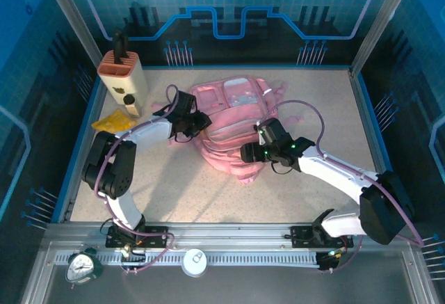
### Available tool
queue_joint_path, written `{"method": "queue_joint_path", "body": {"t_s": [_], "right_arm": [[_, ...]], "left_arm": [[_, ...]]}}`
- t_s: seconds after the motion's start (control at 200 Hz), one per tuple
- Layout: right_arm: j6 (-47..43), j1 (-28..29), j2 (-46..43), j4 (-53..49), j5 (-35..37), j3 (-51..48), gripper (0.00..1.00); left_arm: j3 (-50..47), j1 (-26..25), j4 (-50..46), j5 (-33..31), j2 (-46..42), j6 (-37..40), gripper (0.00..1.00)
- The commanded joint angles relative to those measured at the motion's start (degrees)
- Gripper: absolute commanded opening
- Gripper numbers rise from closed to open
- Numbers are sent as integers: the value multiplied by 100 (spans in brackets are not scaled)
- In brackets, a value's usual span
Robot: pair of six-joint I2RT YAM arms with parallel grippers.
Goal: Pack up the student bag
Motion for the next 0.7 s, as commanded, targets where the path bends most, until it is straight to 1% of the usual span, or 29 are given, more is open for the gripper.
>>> {"method": "queue_joint_path", "body": {"t_s": [0.0, 0.12, 0.2, 0.27, 0.33, 0.405, 0.51, 0.55, 0.585, 0.695], "right_arm": [[428, 145, -55, -585, 438, 343, 79], [918, 424, -22, -669, 544, 536, 80], [1163, 527, 53, -513, 285, 658, 79], [1334, 617, 140, -529, 263, 828, 80], [1473, 698, 221, -640, 354, 956, 81], [1692, 782, 173, -918, 587, 1054, 82], [1900, 827, -85, -1079, 931, 916, 82], [1987, 839, -182, -1114, 992, 833, 81], [2097, 869, -271, -1159, 1046, 750, 78], [2535, 1252, -465, -1126, 1427, 505, 73]], "left_arm": [[247, -163, -72, 68, 16, -30, 19], [266, -246, -75, 98, -84, -138, 7], [258, -381, -122, -26, -229, -186, 0], [185, -524, -154, -88, -354, -390, 0], [34, -688, 48, -39, -493, -649, 0], [-156, -932, 334, -52, -674, -1104, 0], [-379, -1363, 793, -219, -847, -1672, 0], [-368, -1511, 797, -301, -838, -1844, 0], [-341, -1627, 823, -357, -805, -1997, 0], [-311, -1925, 1023, -501, -697, -2442, 0]]}}
